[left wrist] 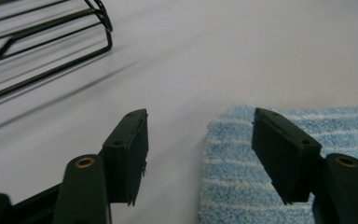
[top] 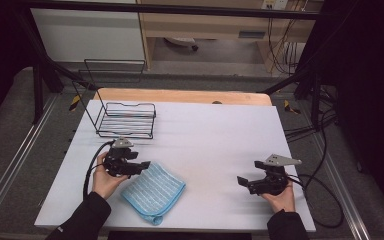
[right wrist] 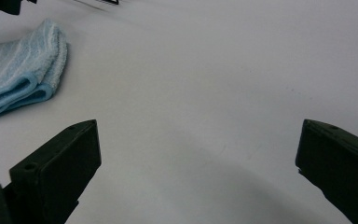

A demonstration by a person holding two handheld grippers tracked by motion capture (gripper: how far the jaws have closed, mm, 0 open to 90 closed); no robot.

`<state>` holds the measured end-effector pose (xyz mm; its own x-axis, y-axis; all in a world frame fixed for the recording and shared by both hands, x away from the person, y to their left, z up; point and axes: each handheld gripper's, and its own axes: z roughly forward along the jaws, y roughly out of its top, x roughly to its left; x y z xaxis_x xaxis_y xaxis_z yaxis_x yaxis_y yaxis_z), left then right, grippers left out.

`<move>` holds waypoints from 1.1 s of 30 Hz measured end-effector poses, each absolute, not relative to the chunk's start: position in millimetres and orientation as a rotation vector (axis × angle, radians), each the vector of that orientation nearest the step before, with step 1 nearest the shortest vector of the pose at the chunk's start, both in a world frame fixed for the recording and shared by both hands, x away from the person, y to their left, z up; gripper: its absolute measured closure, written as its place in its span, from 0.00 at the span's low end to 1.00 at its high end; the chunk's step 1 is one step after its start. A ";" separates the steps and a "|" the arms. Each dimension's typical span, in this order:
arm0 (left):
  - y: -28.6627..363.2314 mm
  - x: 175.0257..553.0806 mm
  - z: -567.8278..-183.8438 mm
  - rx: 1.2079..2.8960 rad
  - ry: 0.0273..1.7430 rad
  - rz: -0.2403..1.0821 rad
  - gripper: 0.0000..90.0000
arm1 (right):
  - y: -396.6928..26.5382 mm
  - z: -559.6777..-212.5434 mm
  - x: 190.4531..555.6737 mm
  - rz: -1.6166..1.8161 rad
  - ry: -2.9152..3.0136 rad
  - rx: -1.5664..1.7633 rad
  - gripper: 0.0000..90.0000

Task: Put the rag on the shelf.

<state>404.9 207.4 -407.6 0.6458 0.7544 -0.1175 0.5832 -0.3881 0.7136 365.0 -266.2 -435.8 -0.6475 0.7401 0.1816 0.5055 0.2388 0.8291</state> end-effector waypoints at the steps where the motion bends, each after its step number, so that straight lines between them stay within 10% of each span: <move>1: 205.1 406.4 -409.7 2.124 1.032 0.289 0.43 | -266.4 -435.8 365.2 1.367 2.264 1.165 0.01; 33: 187.3 415.5 -434.3 2.154 1.041 0.107 0.92 | -265.4 -436.4 365.7 1.358 2.269 1.173 0.01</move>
